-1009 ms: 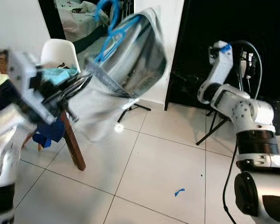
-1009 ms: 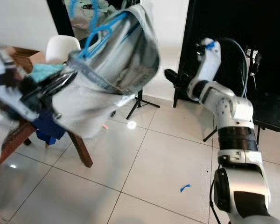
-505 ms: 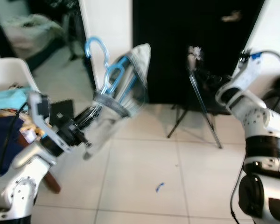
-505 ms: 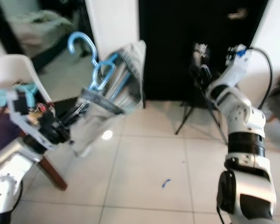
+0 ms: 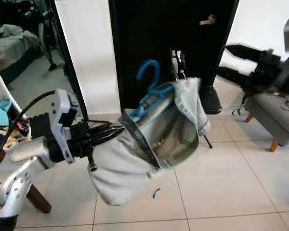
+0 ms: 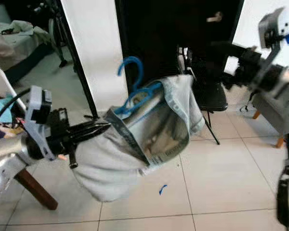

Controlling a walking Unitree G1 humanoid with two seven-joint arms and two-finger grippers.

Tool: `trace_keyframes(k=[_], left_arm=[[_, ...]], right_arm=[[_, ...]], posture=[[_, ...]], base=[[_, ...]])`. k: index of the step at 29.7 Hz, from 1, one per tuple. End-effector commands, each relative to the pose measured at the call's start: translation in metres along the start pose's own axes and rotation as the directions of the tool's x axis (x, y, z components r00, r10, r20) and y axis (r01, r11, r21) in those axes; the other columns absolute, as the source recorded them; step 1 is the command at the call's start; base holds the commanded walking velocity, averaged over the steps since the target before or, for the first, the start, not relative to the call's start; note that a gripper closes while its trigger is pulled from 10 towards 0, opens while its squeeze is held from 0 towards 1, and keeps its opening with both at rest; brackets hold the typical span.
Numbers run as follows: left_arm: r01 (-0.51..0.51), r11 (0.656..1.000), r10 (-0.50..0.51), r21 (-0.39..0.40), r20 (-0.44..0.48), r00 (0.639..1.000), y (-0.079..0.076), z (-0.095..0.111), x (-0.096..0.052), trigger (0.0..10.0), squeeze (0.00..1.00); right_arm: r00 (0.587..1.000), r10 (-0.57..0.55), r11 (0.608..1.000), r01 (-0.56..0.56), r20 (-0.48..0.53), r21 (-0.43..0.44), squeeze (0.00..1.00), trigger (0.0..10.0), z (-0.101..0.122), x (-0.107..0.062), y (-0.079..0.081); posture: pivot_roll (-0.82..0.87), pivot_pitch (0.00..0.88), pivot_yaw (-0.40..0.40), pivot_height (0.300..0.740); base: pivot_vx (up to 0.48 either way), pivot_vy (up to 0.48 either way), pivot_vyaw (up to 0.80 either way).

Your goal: Hang hanger

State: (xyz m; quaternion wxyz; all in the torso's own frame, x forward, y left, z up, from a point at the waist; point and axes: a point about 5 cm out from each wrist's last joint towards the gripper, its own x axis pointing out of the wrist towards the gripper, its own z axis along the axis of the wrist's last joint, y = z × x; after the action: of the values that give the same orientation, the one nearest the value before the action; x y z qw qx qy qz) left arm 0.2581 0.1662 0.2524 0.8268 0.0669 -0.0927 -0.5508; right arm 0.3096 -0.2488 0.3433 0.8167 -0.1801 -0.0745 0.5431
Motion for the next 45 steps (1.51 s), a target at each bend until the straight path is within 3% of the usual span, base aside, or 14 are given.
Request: trace_keyframes(k=[1,3,6,13,22,24,26,27,31,32,33,45], left_arm=[[0.057,0.997,-0.055,0.059,-0.031,0.998,0.001,0.005,-0.002,10.0,0.00],[0.080,0.994,-0.077,0.074,-0.042,0.996,0.002,0.007,-0.002,10.0,0.00],[0.226,0.970,-0.221,0.093,-0.061,0.973,-0.002,0.017,0.003,10.0,0.00],[0.349,0.931,-0.341,0.105,-0.091,0.936,-0.003,0.025,0.003,10.0,0.00],[0.362,0.925,-0.354,0.117,-0.085,0.931,0.001,0.028,0.001,10.0,0.00],[0.347,0.929,-0.338,0.125,-0.090,0.937,0.005,0.028,0.000,10.0,0.00],[0.347,0.929,-0.338,0.125,-0.090,0.937,0.005,0.028,0.000,10.0,0.00],[0.330,0.934,-0.321,0.135,-0.084,0.943,0.008,0.029,0.000,10.0,0.00],[0.325,0.935,-0.316,0.140,-0.078,0.945,0.010,0.029,0.000,10.0,0.00],[0.325,0.935,-0.317,0.141,-0.074,0.945,0.010,0.030,0.000,10.0,0.00],[0.324,0.935,-0.317,0.144,-0.070,0.946,0.010,0.030,0.001,10.0,0.00],[0.345,0.930,-0.336,0.122,-0.091,0.937,0.007,0.026,0.001,10.0,0.00]], right_arm=[[0.990,0.139,0.990,-0.140,-0.031,-0.024,0.00,10.0,0.006,0.007,0.007],[0.986,0.161,0.986,-0.163,-0.038,-0.031,0.00,10.0,0.009,0.008,0.006],[0.946,0.304,0.945,-0.315,-0.112,-0.093,0.00,10.0,0.019,0.018,0.014],[0.895,0.406,0.889,-0.434,-0.185,-0.149,0.00,10.0,0.027,0.029,0.026],[0.846,0.455,0.863,-0.496,-0.278,-0.098,0.00,10.0,0.016,0.031,0.034],[0.799,0.463,0.851,-0.522,-0.384,-0.058,0.00,10.0,0.004,0.028,0.037],[0.799,0.463,0.851,-0.522,-0.384,-0.058,0.00,10.0,0.004,0.028,0.037],[0.757,0.462,0.844,-0.536,-0.462,-0.033,0.00,9.4,-0.005,0.027,0.038],[0.744,0.463,0.841,-0.540,-0.482,-0.027,0.00,9.4,-0.008,0.027,0.038],[0.746,0.459,0.844,-0.536,-0.483,-0.025,0.00,1.9,-0.009,0.028,0.037],[0.752,0.453,0.847,-0.530,-0.479,-0.032,0.00,0.0,-0.009,0.029,0.035],[0.780,0.442,0.851,-0.521,-0.444,-0.067,0.00,0.0,-0.007,0.037,0.028]], posture=[[-0.09,0.028,0.006,0.740],[-0.09,0.028,0.006,0.740],[-0.10,0.025,0.015,0.740],[-0.10,0.023,0.021,0.740],[-0.10,0.025,0.019,0.740],[-0.11,0.026,0.019,0.740],[-0.11,0.026,0.019,0.740],[-0.11,0.025,0.017,0.740],[-0.11,0.025,0.017,0.740],[-0.11,0.026,0.018,0.740],[-0.11,0.023,0.016,0.740],[-0.10,0.020,0.012,0.740]], base=[[0.000,0.000,0.00],[0.000,0.000,0.00],[0.000,0.000,0.00],[0.000,0.000,0.00],[0.000,0.000,0.00],[0.000,0.000,0.00],[0.000,0.000,0.00],[0.000,0.000,0.00],[0.000,0.000,0.00],[0.000,0.000,0.00],[0.000,0.000,0.00],[0.000,0.000,0.00]])
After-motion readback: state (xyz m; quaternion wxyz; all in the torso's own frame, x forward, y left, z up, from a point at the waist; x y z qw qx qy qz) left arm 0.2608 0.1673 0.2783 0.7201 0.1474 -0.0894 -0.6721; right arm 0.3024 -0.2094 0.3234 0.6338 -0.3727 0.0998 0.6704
